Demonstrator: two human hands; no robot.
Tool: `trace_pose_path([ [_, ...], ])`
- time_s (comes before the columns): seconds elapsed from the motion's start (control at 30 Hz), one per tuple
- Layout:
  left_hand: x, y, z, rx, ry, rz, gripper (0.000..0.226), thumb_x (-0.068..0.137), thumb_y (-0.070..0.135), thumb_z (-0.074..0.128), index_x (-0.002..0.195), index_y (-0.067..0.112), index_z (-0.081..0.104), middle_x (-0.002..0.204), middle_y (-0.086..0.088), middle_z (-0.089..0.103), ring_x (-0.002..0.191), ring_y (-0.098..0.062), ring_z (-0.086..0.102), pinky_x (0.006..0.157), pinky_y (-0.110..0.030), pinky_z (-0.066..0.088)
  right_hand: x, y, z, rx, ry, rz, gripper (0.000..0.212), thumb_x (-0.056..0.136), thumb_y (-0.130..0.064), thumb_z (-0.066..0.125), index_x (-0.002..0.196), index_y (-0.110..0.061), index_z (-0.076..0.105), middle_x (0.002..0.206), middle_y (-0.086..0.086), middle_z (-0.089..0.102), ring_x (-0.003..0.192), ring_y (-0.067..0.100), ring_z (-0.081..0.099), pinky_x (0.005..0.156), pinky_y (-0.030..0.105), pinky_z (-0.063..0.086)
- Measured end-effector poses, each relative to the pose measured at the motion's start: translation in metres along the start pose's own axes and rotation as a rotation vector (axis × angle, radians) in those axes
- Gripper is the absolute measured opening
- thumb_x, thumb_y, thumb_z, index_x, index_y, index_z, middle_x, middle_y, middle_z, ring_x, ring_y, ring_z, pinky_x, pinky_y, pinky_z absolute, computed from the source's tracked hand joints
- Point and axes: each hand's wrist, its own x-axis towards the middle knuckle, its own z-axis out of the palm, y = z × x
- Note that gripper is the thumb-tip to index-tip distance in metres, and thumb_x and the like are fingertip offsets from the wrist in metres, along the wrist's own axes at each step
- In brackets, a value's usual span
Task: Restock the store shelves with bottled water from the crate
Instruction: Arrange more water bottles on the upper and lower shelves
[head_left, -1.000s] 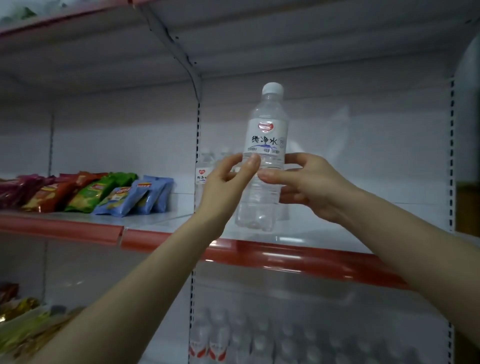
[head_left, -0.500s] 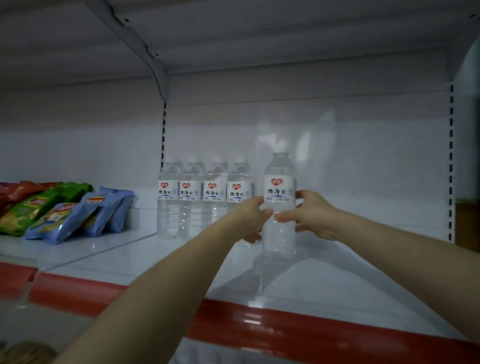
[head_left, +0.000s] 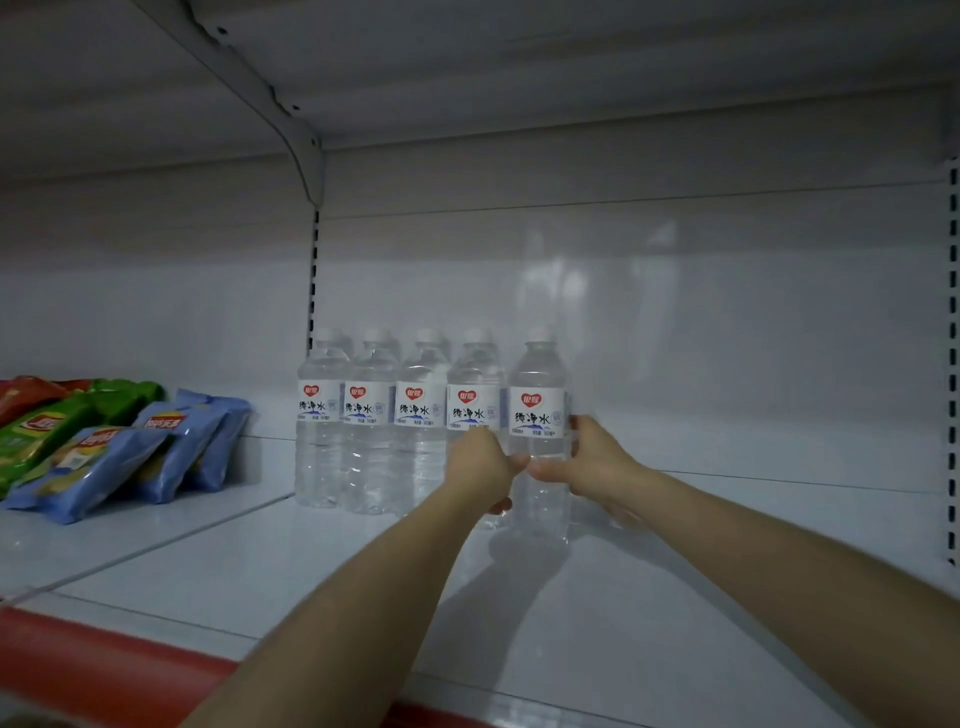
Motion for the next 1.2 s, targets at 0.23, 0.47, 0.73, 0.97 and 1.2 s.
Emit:
trace_pose_path([
  [0.23,0.01,-0.01,0.008,-0.031,0.109,-0.008,0.026,0.091,0.02,0.059,0.095,-0.006,0.059,0.073,-0.015,0.063,0.056,-0.022,0.06,0.067,-0.035,0.057,0.009,-0.008,0.008,-0.142,-0.019,0.013,0.05,0.082,-0.013,0.07,0.125,-0.008,0.047,0.122,0.009,0.058,0.098,0.018,0.052,0.065,0.022,0.04],
  [0.47,0.014,-0.019,0.013,-0.026,0.16,0.015,0.032,0.091,0.025,0.058,0.076,-0.002,0.063,0.082,-0.02,0.071,0.081,-0.03,0.069,0.081,-0.04,0.056,0.005,-0.008,0.011,-0.204,0.011,0.052,0.038,0.088,-0.019,0.064,0.122,-0.007,0.056,0.102,0.008,0.06,0.084,0.018,0.053,0.069,0.024,0.046],
  [0.73,0.008,-0.019,0.0,0.192,0.172,0.121,0.034,0.089,0.031,0.058,0.067,0.006,0.058,0.075,-0.013,0.068,0.066,-0.023,0.059,0.071,-0.031,0.053,-0.009,-0.02,0.012,-0.297,-0.086,0.078,0.036,0.091,-0.01,0.054,0.127,-0.008,0.052,0.076,-0.001,0.049,0.059,0.009,0.041,0.052,0.015,0.032],
  [0.97,-0.013,-0.001,-0.023,0.29,0.252,0.326,0.045,0.094,0.028,0.05,0.053,0.01,0.042,0.052,-0.007,0.05,0.059,-0.028,0.059,0.057,-0.029,0.041,-0.042,-0.038,-0.004,-0.206,0.021,0.041,0.032,0.089,-0.014,0.059,0.065,-0.023,0.041,0.067,-0.002,0.047,0.068,0.015,0.048,0.071,0.028,0.042],
  [1.2,-0.061,0.022,-0.04,0.088,0.331,0.442,0.041,0.093,0.03,0.05,0.072,-0.002,0.064,0.073,-0.018,0.068,0.072,-0.031,0.066,0.071,-0.041,0.054,-0.094,-0.081,-0.014,0.082,0.063,-0.167,0.008,0.088,-0.014,0.061,0.089,-0.006,0.06,0.078,0.009,0.064,0.066,0.015,0.064,0.071,0.028,0.055],
])
